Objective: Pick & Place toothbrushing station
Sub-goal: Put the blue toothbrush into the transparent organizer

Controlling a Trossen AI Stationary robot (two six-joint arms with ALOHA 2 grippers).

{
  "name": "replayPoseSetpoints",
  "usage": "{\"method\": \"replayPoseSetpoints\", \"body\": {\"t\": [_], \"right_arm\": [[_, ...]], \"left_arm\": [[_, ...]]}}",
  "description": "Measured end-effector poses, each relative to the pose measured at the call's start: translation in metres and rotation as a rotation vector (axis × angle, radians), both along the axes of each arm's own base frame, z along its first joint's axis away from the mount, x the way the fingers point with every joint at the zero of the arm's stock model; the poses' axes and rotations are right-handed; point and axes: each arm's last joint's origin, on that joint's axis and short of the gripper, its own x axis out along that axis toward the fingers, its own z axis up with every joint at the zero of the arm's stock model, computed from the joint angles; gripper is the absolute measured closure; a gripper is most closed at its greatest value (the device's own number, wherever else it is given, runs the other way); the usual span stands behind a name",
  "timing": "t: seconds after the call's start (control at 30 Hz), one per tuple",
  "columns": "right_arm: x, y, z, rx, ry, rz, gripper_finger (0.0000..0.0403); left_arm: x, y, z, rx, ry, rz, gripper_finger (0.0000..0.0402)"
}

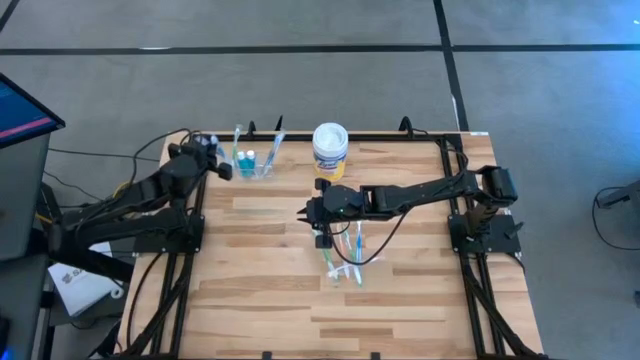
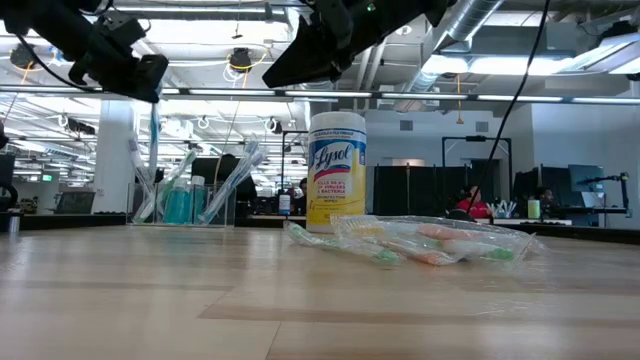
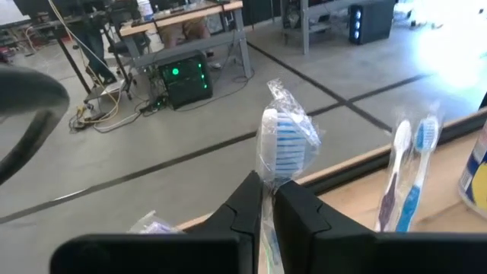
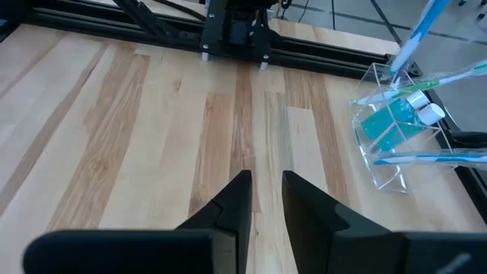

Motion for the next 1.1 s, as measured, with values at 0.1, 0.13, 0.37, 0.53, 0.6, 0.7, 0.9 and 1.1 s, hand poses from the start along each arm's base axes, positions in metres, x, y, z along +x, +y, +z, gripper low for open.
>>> {"method": "replayPoseSetpoints", "body": {"t": [0.1,0.13,0.37,0.53,0.6,0.7,0.9,1.1], "right_arm": [[0.000,0.000,0.000,0.000,0.000,0.000,0.0337],[0.000,0.000,0.000,0.000,0.000,0.000,0.0337],[0.000,0.000,0.000,0.000,0.000,0.000,0.0337],[0.000,0.000,0.000,0.000,-0.001,0.000,0.0337],[0.000,0.000,0.000,0.000,-0.001,0.000,0.0337],[0.000,0.000,0.000,0.000,-0.001,0.000,0.0337],[0.000,0.000,0.000,0.000,-0.002,0.000,0.0337],[0.000,0.000,0.000,0.000,-0.002,0.000,0.0337]], "left_arm": [[0.003,0.002,-0.007,-0.016,0.034,0.000,0.0383],[0.004,0.002,-0.010,-0.021,0.046,0.000,0.0383],[0.007,0.004,-0.027,-0.043,0.109,0.015,0.0382],[0.006,0.003,-0.036,-0.059,0.114,0.021,0.0382],[0.006,0.003,-0.039,-0.063,0.119,0.021,0.0382],[0.006,0.003,-0.046,-0.075,0.120,0.027,0.0382],[0.004,0.002,-0.058,-0.085,0.139,0.050,0.0382],[0.004,0.002,-0.058,-0.087,0.119,0.059,0.0382]]}}
